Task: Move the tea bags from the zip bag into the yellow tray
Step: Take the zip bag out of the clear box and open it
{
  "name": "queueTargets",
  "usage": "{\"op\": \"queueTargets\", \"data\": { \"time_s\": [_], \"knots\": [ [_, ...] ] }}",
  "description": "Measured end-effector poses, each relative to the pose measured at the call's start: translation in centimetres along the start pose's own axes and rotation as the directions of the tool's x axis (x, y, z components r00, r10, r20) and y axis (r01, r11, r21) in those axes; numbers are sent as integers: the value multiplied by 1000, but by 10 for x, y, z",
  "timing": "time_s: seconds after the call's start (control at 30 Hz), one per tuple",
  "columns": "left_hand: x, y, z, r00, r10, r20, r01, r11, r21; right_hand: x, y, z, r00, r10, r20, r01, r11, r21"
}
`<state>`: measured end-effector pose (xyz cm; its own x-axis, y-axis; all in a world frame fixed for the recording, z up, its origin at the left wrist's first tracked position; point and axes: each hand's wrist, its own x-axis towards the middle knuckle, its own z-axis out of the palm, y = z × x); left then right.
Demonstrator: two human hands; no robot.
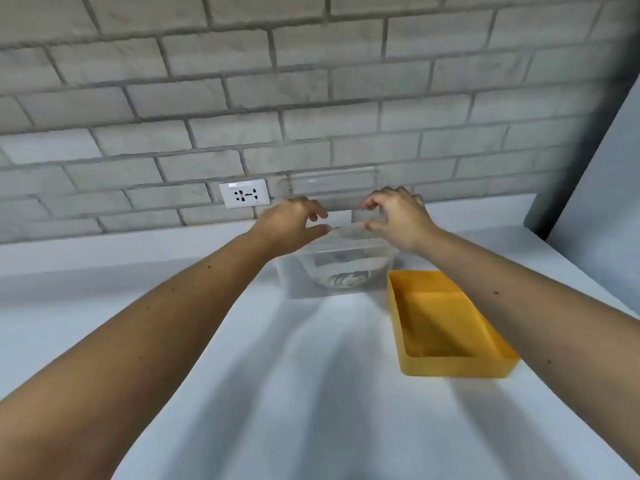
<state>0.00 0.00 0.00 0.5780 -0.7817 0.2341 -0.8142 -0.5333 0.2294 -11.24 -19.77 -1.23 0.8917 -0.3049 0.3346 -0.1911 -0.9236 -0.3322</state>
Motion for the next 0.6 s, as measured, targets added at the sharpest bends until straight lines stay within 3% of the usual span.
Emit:
{"op": "queueTargets", "data": {
  "time_s": [0.2,0.33,0.4,0.6],
  "knots": [
    [8,10,28,988,-107,115,100,993,70,6,20,6,998,-34,44,42,982,-183],
    [14,11,35,991,-128,30,121,975,186,14,34,0,998,-56,28,62,943,-327],
    [17,14,33,988,-138,-73,150,971,185,18,36,-3,998,-59,-4,55,950,-308],
    [29,24,6,936,-134,-326,198,965,173,30,26,-24,991,36,-127,-41,998,-39]
  ]
}}
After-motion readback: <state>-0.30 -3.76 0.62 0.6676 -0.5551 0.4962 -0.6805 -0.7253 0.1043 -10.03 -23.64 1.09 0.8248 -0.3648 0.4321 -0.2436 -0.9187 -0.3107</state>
